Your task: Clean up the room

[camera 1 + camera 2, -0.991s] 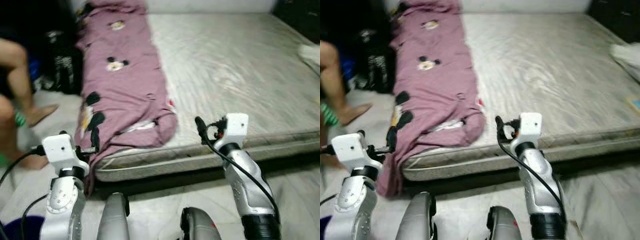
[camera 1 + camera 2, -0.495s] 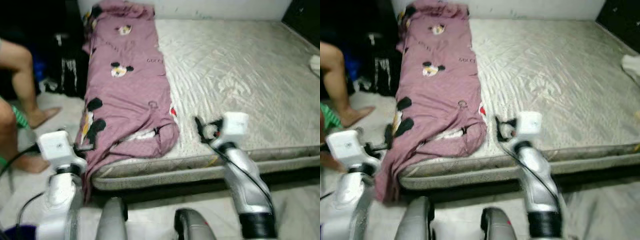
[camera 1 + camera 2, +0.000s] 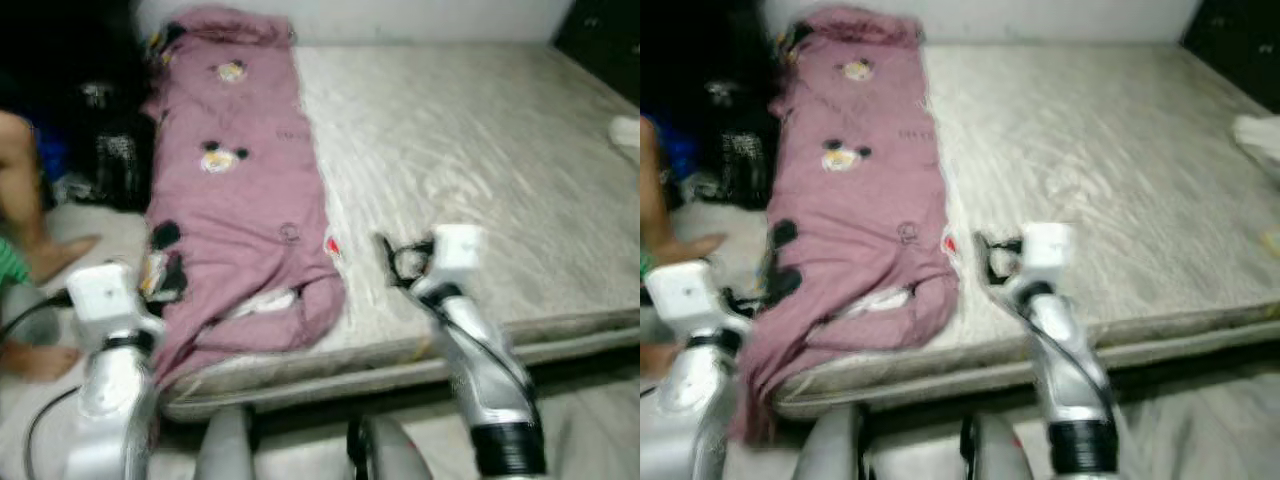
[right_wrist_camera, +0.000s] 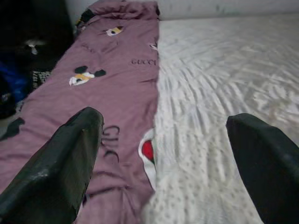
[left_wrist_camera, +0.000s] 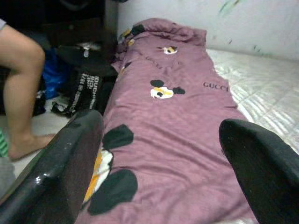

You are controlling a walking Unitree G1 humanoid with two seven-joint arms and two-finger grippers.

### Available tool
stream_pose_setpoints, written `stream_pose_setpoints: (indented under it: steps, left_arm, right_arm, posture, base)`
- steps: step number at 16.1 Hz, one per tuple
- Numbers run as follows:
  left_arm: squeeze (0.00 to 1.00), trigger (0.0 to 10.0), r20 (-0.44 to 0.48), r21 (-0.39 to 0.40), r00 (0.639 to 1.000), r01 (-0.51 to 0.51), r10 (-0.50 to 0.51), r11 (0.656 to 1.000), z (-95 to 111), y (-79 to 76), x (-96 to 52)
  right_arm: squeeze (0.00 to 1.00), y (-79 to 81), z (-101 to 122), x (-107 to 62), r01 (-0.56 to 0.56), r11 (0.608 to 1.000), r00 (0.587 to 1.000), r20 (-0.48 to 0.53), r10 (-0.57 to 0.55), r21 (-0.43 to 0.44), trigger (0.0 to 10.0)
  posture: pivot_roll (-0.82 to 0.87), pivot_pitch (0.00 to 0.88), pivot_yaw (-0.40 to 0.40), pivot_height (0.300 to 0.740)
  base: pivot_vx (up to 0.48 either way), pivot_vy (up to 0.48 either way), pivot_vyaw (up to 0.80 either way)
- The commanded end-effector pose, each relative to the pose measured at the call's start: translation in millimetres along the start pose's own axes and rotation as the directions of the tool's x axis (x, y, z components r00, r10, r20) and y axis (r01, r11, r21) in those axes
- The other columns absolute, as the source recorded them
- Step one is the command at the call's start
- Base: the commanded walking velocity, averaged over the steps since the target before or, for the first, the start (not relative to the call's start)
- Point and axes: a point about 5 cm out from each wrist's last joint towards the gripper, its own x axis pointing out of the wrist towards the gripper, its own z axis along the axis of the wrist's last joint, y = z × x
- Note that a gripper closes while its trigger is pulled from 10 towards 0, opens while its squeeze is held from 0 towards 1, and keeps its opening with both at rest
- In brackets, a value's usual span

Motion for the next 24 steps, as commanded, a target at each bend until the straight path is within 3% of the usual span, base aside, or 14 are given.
stream_pose_setpoints:
  steps: [1,4,11,14,18,24]
  left_arm:
    - [0.00,10.0,-0.021,-0.007,0.999,0.025,-0.026,1.000,-2.6,-10.3,2.1]
    - [0.00,10.0,-0.019,-0.010,0.999,0.026,-0.026,1.000,-1.7,-10.5,5.1]
    - [0.00,10.0,-0.035,-0.036,0.999,0.029,-0.031,0.999,-4.8,-19.9,16.1]
    - [0.00,10.0,-0.040,-0.053,0.999,-0.006,0.004,0.999,-5.6,-15.9,16.9]
    - [0.00,10.0,-0.033,-0.076,0.989,-0.147,0.145,0.986,-3.2,0.2,22.4]
    - [0.00,10.0,-0.077,-0.083,0.987,-0.147,0.141,0.986,-8.6,0.9,41.4]
  right_arm:
    - [0.00,-14.1,1.6,-2.4,0.041,0.999,0.999,0.003,-0.041,-0.011,10.0]
    - [0.00,-13.7,1.8,-1.4,0.041,0.999,0.999,0.001,-0.041,-0.008,10.0]
    - [0.00,-14.7,2.1,-0.6,0.041,0.999,0.999,0.001,-0.041,-0.004,10.0]
    - [0.00,-14.1,2.2,-0.1,0.038,0.999,0.999,0.000,-0.038,-0.002,10.0]
    - [0.00,-15.2,0.4,0.9,0.048,0.999,0.999,-0.014,-0.048,0.004,10.0]
    - [0.00,-18.2,2.3,-0.8,0.063,0.998,0.998,-0.017,-0.063,-0.006,10.0]
  posture:
    - [-0.06,0.037,-0.037,0.636]
    - [-0.06,0.044,-0.038,0.636]
    - [-0.07,0.048,-0.042,0.556]
    - [-0.07,0.050,-0.041,0.521]
    - [-0.07,0.048,-0.041,0.521]
    - [-0.09,0.062,-0.053,0.521]
  base:
    - [0.000,0.000,0.00]
    - [0.000,0.000,0.00]
    - [0.000,0.000,0.00]
    - [0.000,0.000,0.00]
    - [0.000,0.000,0.00]
    - [0.000,0.000,0.00]
